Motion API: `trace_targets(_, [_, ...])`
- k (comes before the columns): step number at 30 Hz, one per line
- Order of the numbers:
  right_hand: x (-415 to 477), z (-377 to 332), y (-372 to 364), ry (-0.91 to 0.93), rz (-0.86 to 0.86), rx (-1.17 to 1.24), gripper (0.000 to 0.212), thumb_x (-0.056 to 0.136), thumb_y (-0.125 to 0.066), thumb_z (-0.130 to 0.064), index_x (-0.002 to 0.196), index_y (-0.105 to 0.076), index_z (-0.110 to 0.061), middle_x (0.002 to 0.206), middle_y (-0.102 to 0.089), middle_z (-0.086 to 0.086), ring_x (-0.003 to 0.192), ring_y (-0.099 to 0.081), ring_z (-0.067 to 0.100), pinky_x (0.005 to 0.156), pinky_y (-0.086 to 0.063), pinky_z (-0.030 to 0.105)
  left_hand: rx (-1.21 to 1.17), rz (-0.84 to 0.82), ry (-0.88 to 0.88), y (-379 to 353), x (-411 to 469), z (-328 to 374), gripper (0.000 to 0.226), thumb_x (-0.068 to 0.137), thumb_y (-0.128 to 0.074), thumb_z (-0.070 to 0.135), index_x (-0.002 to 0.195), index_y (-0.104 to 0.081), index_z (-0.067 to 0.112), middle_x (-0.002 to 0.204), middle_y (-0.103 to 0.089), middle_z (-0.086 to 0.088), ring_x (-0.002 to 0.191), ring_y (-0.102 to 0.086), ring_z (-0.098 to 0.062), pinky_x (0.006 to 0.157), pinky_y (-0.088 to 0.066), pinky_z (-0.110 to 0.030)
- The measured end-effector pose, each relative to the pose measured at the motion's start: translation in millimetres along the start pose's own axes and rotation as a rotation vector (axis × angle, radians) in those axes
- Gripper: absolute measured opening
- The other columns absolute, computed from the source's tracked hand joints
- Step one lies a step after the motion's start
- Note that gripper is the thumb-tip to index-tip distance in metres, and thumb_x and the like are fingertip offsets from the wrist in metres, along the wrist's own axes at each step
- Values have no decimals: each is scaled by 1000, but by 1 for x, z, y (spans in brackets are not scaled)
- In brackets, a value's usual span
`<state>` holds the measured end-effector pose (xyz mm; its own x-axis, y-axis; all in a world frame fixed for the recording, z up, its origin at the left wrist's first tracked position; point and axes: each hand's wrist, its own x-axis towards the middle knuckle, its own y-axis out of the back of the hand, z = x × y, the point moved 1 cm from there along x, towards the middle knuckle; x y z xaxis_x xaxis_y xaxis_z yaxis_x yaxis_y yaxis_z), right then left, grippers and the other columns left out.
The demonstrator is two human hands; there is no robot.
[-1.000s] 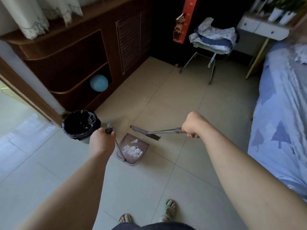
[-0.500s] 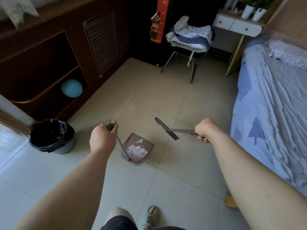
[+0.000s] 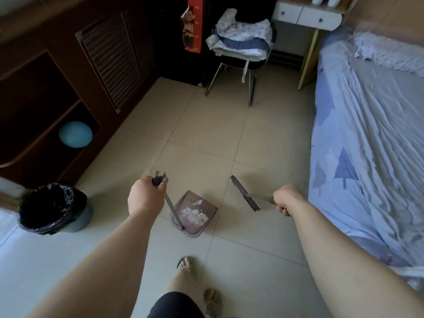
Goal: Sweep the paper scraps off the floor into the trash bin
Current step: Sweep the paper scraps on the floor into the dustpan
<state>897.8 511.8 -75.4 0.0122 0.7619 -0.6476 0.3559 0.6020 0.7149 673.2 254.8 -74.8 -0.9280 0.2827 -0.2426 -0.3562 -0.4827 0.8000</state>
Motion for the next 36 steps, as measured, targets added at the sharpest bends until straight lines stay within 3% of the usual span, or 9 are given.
trace_targets(8, [-4, -35, -26, -12, -121, 52, 24, 85, -42, 5, 63, -48, -5, 56, -48, 10, 51, -46, 20, 43, -28, 20, 56, -66, -35, -1, 41, 27, 25, 91, -59, 32, 88, -68, 9, 75, -65, -9, 72, -61, -32, 60, -46, -30])
trace_targets(12, [-9, -71, -37, 89, -239, 24, 25, 88, -48, 0, 64, -46, -10, 61, -52, 8, 51, -51, 19, 32, -36, 16, 74, -83, -39, 8, 65, 40, 24, 90, -59, 32, 87, -68, 10, 75, -65, -9, 71, -61, -31, 59, -44, -28])
trace_targets(16, [-3, -95, -39, 9, -170, 137, 19, 84, -41, 5, 71, -52, -4, 58, -50, 11, 47, -42, 18, 42, -26, 18, 101, -86, -59, 13, 85, 50, 22, 90, -59, 31, 87, -67, 11, 75, -65, -8, 70, -62, -28, 59, -45, -28])
trace_targets(22, [21, -113, -26, 30, -89, 175, 11, 82, -51, 0, 75, -59, -4, 60, -55, 13, 39, -41, 17, 36, -30, 14, 114, -85, -65, 11, 107, 60, 23, 91, -58, 31, 83, -65, 10, 71, -63, -7, 66, -60, -26, 54, -41, -26])
trace_targets(29, [82, -146, 4, 43, 57, 189, 12, 82, -56, 1, 91, -64, -1, 87, -67, 19, 46, -52, 21, 38, -41, 24, 126, -32, -11, 4, 138, 79, 24, 90, -58, 33, 82, -65, 12, 71, -62, -5, 65, -59, -25, 52, -39, -25])
trace_targets(33, [129, -177, 24, 31, 38, 136, 8, 87, -52, -2, 91, -58, -4, 75, -62, 15, 43, -50, 17, 25, -31, 12, 134, 24, 67, -1, 159, 89, 26, 88, -58, 38, 78, -66, 16, 69, -63, -4, 65, -61, -25, 55, -42, -26])
trace_targets(36, [162, -204, 33, 1, -30, 104, 9, 87, -51, 0, 93, -59, -3, 68, -61, 14, 35, -50, 17, 25, -32, 13, 147, 59, 120, -4, 173, 98, 25, 87, -58, 37, 76, -66, 17, 68, -64, -4, 65, -61, -23, 52, -39, -25])
